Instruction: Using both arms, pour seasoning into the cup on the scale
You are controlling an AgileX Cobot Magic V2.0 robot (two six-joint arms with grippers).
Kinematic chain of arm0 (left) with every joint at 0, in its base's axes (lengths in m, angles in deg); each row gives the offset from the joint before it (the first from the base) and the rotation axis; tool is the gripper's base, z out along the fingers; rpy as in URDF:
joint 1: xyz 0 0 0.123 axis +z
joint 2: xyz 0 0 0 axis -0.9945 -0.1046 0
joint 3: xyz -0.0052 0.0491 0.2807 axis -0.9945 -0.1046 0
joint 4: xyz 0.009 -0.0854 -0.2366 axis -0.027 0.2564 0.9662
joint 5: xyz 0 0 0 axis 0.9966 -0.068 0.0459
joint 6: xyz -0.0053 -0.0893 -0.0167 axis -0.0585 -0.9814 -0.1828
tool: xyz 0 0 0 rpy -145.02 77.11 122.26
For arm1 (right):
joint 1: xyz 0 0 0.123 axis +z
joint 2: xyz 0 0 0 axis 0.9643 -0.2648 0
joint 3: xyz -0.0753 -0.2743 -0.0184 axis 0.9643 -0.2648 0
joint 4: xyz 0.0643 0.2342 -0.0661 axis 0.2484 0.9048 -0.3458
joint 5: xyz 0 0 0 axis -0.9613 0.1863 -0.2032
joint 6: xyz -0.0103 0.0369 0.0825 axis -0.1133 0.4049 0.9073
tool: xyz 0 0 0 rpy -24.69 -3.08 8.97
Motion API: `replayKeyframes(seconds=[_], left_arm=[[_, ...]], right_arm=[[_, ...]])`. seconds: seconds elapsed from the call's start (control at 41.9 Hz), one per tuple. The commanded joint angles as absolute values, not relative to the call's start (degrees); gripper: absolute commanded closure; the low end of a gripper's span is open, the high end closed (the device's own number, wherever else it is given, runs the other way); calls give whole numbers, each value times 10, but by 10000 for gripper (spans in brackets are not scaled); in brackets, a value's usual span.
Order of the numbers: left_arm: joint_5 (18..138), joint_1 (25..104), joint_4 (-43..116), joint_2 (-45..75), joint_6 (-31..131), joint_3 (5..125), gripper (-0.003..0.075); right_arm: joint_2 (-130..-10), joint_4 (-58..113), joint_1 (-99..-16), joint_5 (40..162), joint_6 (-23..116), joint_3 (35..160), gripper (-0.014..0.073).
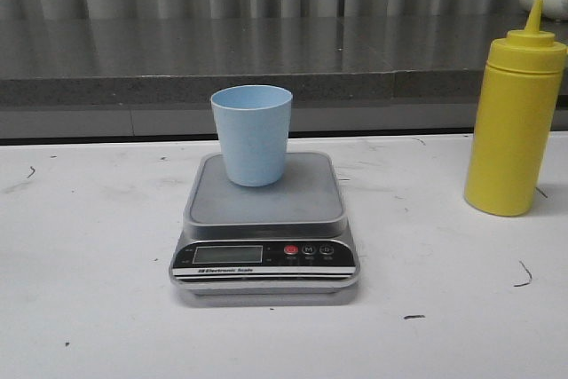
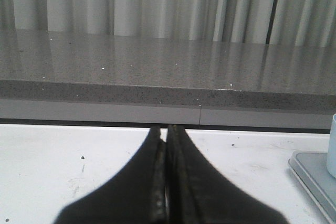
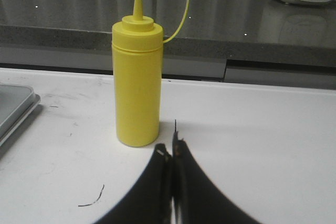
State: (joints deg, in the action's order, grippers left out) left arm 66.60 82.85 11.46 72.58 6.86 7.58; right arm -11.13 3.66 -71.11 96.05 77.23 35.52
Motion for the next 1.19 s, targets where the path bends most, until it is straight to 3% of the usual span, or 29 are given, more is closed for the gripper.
replayKeyframes(seconds=[0.0,1.169], left_arm=[[619,826,119,735,62,62,740],[620,826,119,735,62,62,740]], right_arm=[[-99,31,-720,886,768,355,661],[-99,117,-752,886,708,355,661]])
